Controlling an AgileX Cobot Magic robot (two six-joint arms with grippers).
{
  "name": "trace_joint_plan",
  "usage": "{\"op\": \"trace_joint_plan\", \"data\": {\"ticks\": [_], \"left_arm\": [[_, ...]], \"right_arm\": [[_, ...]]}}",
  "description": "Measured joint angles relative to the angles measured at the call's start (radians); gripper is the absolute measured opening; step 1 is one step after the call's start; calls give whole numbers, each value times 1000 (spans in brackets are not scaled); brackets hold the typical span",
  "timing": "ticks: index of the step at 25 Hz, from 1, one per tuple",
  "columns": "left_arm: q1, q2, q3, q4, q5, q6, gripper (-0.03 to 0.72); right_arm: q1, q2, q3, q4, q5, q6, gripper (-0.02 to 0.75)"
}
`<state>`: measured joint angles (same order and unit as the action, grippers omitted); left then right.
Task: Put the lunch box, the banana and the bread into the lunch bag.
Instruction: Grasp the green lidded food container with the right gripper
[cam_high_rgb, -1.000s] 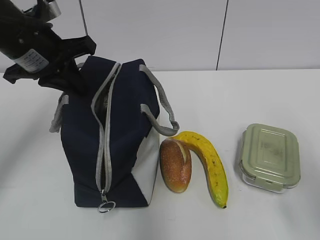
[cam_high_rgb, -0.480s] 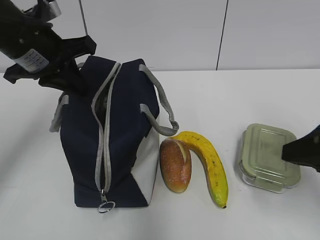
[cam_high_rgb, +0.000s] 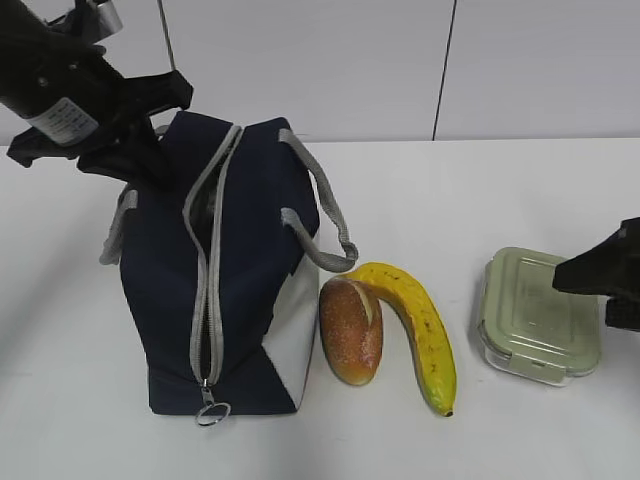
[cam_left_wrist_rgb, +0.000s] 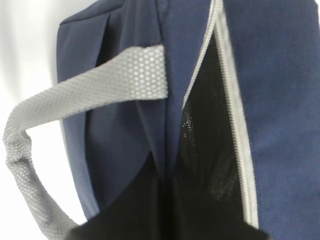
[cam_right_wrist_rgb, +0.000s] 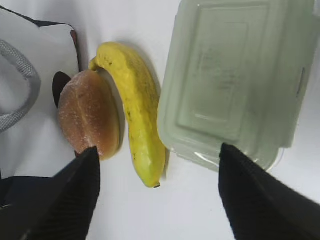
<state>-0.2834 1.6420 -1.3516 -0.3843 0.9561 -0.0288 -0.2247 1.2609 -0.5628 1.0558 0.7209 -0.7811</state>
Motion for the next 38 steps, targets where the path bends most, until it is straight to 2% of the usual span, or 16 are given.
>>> {"op": "trace_joint_plan", "data": {"ticks": [12,17,25,29,33,38], "left_arm": [[0,0,0,-1,3,0,-3],[0,0,0,-1,4,0,-3],[0,0,0,0,6,0,-3],[0,0,0,0,7,0,-3],[0,0,0,0,7,0,-3],[0,0,0,5,7,0,-3]], "right_arm": [[-170,354,-230,-58,150,-24,545],[-176,459,-280,-141,169,-24,545],[-176,495,-297,-153,171,-26,545],[-176,526,-297,-133,175,-31,556],[-176,567,-299,-100,190,-73,625],[-176,614,-305,-14,196,-162,645]]}}
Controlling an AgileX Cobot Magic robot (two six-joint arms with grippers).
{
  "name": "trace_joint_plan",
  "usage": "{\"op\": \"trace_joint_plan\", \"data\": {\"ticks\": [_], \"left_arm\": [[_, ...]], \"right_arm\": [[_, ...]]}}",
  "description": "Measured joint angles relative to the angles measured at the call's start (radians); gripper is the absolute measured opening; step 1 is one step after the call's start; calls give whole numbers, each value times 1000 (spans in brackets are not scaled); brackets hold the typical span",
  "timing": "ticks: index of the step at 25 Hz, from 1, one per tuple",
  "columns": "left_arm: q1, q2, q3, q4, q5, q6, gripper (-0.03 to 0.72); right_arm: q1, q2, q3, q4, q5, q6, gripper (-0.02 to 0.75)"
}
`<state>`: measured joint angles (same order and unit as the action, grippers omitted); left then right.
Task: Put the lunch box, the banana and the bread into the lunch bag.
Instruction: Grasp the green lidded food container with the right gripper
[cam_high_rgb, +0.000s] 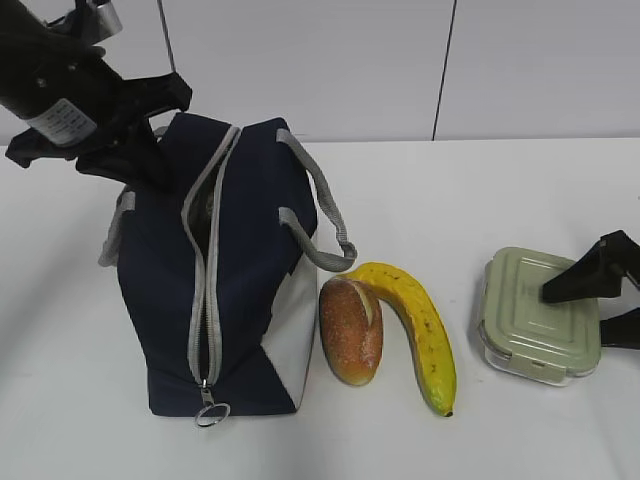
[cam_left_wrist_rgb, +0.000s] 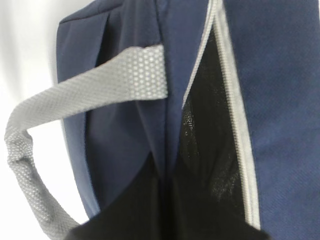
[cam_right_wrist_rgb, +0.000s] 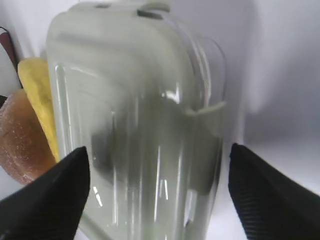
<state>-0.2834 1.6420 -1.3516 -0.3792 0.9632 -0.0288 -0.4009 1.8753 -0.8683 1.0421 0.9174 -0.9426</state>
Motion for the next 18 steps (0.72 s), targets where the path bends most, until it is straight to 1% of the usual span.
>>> {"op": "trace_joint_plan", "data": {"ticks": [3,5,9,14,15,16,18], "left_arm": [[0,0,0,5,0,0,-3],[0,0,0,9,0,0,-3],[0,0,0,12,0,0,-3],[0,0,-1,12,0,0,-3],[0,0,-1,13,0,0,-3],[0,0,-1,13,0,0,-3],[0,0,-1,13,1,0,-3]], "right_arm": [[0,33,-8,27,4,-18,636],[0,47,-9,39,16,-22,611],[0,54,-13,50,25,-30,539],[0,54,-14,65,49,-34,425],[-1,54,-14,77,62,-34,392],[-1,54,-15,86,68,-36,379],[-1,54,-15,109,70,-38,376]]}}
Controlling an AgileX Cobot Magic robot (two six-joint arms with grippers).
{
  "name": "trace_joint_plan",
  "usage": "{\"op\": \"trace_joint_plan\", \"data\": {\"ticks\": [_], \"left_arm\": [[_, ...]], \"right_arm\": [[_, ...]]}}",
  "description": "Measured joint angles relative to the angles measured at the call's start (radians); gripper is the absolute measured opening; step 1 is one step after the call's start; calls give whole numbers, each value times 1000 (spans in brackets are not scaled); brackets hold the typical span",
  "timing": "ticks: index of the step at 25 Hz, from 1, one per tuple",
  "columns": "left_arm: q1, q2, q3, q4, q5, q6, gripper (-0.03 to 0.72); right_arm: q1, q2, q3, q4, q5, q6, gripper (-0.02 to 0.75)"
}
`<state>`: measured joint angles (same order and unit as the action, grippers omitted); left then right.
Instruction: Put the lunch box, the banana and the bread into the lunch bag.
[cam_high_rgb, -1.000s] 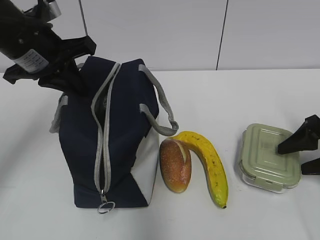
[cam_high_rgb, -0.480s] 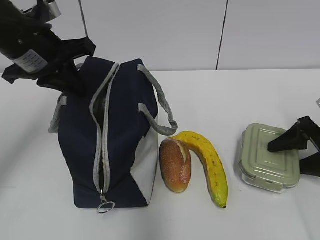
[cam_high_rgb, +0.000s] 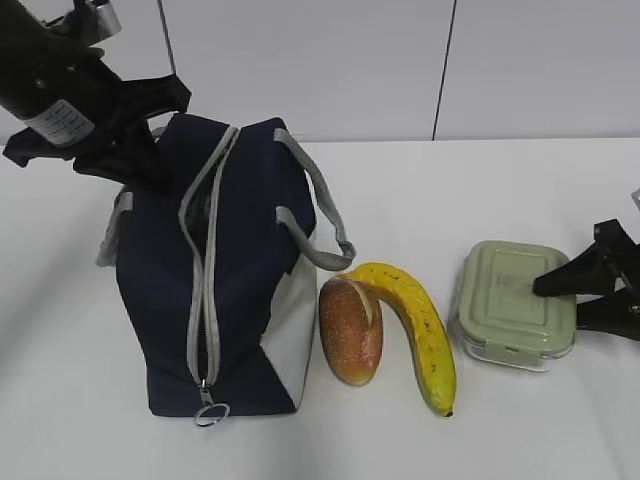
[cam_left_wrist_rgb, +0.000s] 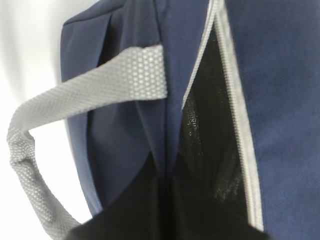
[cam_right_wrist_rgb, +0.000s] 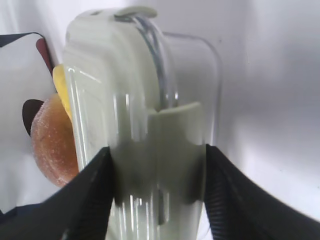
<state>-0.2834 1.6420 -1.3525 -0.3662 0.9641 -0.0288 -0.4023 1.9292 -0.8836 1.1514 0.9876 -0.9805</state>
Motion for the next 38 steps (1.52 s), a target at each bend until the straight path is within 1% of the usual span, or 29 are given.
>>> {"op": "trace_joint_plan", "data": {"ticks": [4,9,12,15,18,21,24,31,35,38], "left_arm": [[0,0,0,2,0,0,-3],[0,0,0,2,0,0,-3],[0,0,0,3,0,0,-3],[0,0,0,-4,-3,0,-3],[0,0,0,-31,-17,29,-3],[0,0,0,-82,-29,75,-3],[0,0,0,-121,-34,118,-3],[0,0,0,-129,-39,132,-3],[0,0,0,-129,-44,132,-3],[0,0,0,-130,-46,132,-3]], "right_arm": [[0,8,0,94,13,-5,375],[0,14,-34,210,114,-51,375],[19,14,-66,288,121,-60,375],[68,-9,-96,326,113,-62,375],[150,-47,-138,332,117,-40,375],[238,-80,-202,332,130,29,375],[305,-100,-280,332,141,120,375],[423,-107,-447,313,154,309,375],[492,-107,-469,285,166,345,375],[527,-107,-471,215,158,377,375]]}}
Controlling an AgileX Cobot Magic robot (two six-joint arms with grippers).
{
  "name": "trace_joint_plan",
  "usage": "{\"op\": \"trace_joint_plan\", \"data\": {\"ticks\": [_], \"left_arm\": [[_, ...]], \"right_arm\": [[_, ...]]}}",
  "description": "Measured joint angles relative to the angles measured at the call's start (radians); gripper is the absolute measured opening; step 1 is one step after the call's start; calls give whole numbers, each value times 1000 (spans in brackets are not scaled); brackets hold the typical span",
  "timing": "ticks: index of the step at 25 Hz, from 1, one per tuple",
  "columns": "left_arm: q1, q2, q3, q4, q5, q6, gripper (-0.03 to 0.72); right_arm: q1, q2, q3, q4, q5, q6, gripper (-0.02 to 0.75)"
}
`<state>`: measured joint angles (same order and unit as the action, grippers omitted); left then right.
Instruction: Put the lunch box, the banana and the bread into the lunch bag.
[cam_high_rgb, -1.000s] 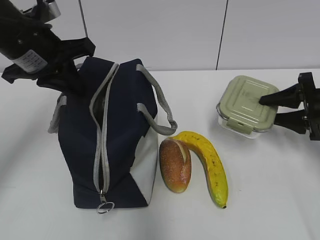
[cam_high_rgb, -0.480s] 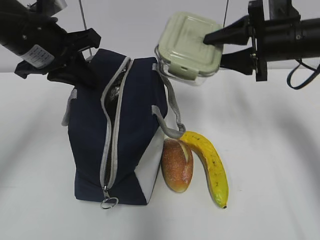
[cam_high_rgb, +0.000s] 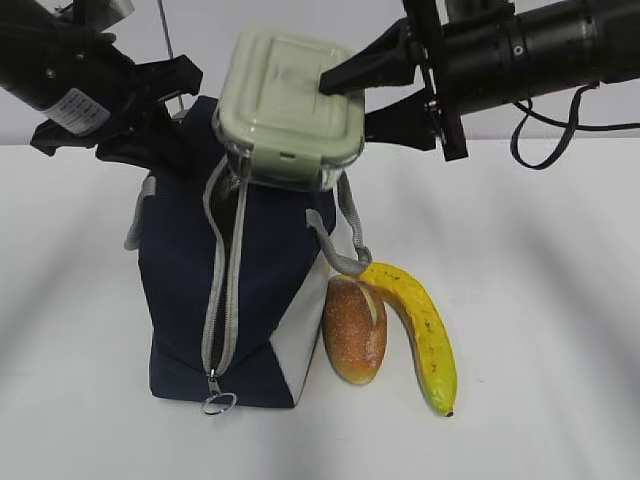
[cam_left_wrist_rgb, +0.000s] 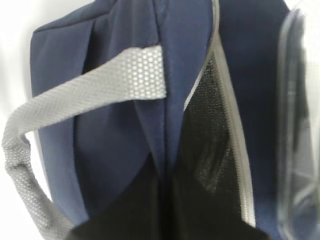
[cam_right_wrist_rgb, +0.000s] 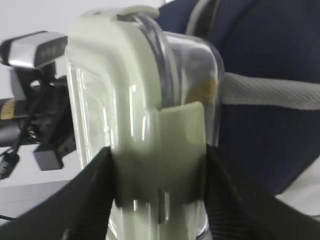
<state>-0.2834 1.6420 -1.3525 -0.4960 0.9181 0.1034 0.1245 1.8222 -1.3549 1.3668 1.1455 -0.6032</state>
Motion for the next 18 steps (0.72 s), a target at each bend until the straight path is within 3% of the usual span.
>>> {"op": "trace_joint_plan", "data": {"ticks": [11,18], "left_arm": [[0,0,0,-3,-5,1,-3],[0,0,0,-3,-6,1,-3]], "right_arm": [[21,19,-4,-293,-24,197,375],[101,24,-4,-341,-88,245,374]]}}
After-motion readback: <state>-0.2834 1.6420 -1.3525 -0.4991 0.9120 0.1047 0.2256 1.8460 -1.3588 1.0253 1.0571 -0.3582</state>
